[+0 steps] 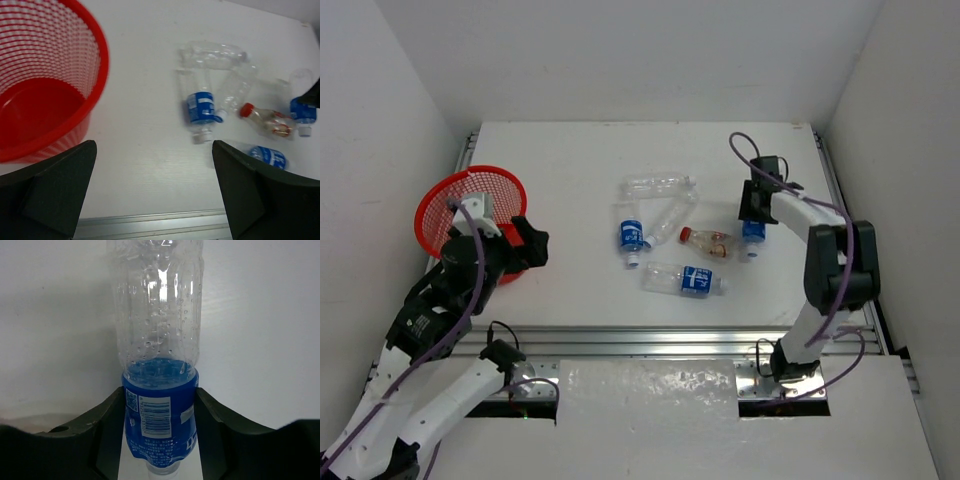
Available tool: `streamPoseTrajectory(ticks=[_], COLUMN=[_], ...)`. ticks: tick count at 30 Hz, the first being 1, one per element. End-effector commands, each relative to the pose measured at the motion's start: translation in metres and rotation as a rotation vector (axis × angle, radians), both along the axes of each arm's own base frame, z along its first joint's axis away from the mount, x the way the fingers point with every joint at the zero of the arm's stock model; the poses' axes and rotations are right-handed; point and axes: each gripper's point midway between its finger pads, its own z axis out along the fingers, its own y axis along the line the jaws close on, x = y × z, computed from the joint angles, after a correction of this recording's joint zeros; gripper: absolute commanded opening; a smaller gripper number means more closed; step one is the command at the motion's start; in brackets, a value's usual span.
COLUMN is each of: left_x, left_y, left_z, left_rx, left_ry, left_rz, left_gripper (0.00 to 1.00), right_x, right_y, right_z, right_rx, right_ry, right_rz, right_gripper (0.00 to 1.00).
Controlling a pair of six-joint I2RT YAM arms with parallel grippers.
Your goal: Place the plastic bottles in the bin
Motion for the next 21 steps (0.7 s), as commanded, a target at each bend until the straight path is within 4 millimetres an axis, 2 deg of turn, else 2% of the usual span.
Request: streamPoseTrajectory(ticks=[1,2,4,5,6,7,8,9,10,11,12,13,14,16,19,21], left_x=[0.006,0.009,0.011,0.008,-0.004,-0.009,-0.013,-0.02,-0.027,-0.028,-0.029,-0.028,-0.031,-0.036,-0.043,-0.043], left_y=[-0.048,-0.068,-0.092,-0.118,-0.141,-0.153,-0.163,-0.17,-0.178,-0.182,-0.185,-0.19,-0.195,-0.205,-0.223,-0.228], left_z=[0.057,0.065,0.071,0.079,0.076,0.079,0.104,0.112,0.106,0.121,0.122,0.122,0.123,0.124,0.12,0.12], left_rx=[-0.146,-0.182,-0.238,-0.291,-0.359,-0.402,-0.456,-0.529,-0.559,-0.583,-0.604,-0.608,-0.62,-0.632,-0.641,-0.643], left_ry=[-0.142,-0.148,-0.147,-0.161,-0.134,-0.143,-0.252,-0.27,-0.263,-0.335,-0.333,-0.338,-0.333,-0.337,-0.308,-0.307], left_rz=[-0.216,-0.304,-0.406,-0.538,-0.668,-0.739,-0.815,-0.864,-0.928,-0.97,-0.986,-1.021,-1.047,-1.108,-1.163,-1.166], left_gripper=[0.97,0.97,0.97,0.97,0.97,0.97,0.97,0.97,0.97,0.97,0.97,0.97,0.97,0.98,0.98,0.98], right_x=[-0.005,-0.005,-0.015,-0.024,-0.034,-0.038,-0.062,-0.081,-0.098,-0.134,-0.171,-0.206,-0.225,-0.264,-0.282,-0.284], right_y=[-0.017,-0.01,-0.001,0.024,0.038,0.061,0.118,0.147,0.176,0.2,0.225,0.237,0.242,0.254,0.264,0.268], right_z=[0.091,0.109,0.139,0.165,0.188,0.184,0.199,0.208,0.23,0.232,0.27,0.284,0.282,0.3,0.305,0.307], right_rx=[-0.047,-0.043,-0.052,0.012,0.076,0.157,0.394,0.526,0.671,0.805,0.966,1.025,1.07,1.125,1.144,1.156], right_ry=[-0.232,-0.291,-0.377,-0.462,-0.52,-0.499,-0.496,-0.488,-0.532,-0.525,-0.601,-0.623,-0.604,-0.599,-0.583,-0.563], right_rz=[-0.077,-0.063,-0.031,0.054,0.114,0.198,0.458,0.611,0.751,0.892,1.111,1.242,1.305,1.453,1.512,1.52], right_gripper=[0.27,0.27,0.27,0.27,0.25,0.24,0.24,0.24,0.22,0.21,0.21,0.21,0.21,0.21,0.22,0.22])
